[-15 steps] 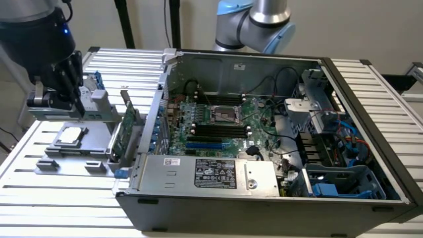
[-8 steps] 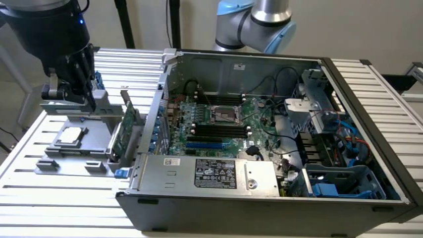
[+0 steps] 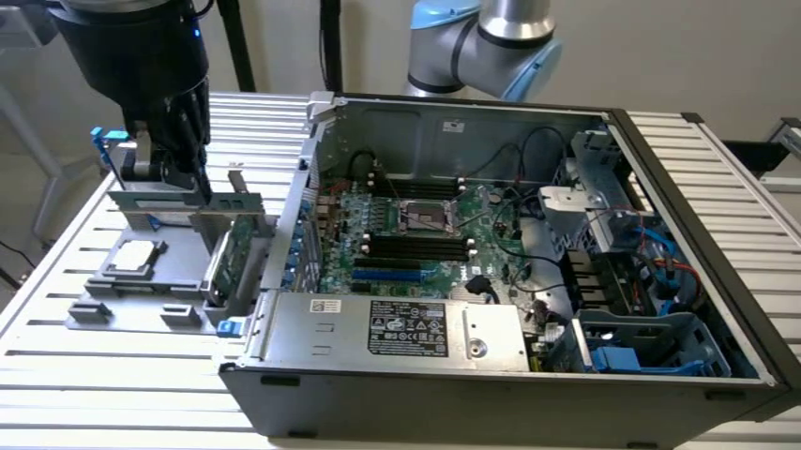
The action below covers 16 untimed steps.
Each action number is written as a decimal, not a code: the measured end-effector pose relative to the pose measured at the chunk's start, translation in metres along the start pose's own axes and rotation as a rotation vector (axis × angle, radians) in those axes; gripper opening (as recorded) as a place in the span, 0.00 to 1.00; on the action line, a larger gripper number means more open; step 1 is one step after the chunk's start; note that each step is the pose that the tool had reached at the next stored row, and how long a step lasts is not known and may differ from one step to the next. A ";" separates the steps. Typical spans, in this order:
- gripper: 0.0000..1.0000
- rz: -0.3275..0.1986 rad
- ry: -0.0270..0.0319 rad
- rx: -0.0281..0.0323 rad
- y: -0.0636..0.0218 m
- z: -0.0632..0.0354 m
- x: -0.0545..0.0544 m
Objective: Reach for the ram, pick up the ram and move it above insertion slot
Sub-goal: 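Pick up the ram and move it above insertion slot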
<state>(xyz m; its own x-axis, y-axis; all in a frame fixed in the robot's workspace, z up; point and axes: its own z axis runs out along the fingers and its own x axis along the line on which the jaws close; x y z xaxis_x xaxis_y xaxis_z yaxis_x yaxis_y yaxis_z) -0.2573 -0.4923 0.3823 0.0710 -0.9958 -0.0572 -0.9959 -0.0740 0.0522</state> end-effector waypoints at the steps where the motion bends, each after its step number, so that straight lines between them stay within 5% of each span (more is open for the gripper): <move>1: 0.13 0.000 -0.0010 0.0001 -0.0034 -0.0008 0.000; 16: 0.13 -0.001 -0.0103 0.0008 -0.0582 -0.0095 -0.002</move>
<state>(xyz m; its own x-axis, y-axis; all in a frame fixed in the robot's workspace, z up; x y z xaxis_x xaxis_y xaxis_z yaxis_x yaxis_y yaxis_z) -0.1989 -0.4861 0.3889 0.0710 -0.9952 -0.0675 -0.9959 -0.0745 0.0514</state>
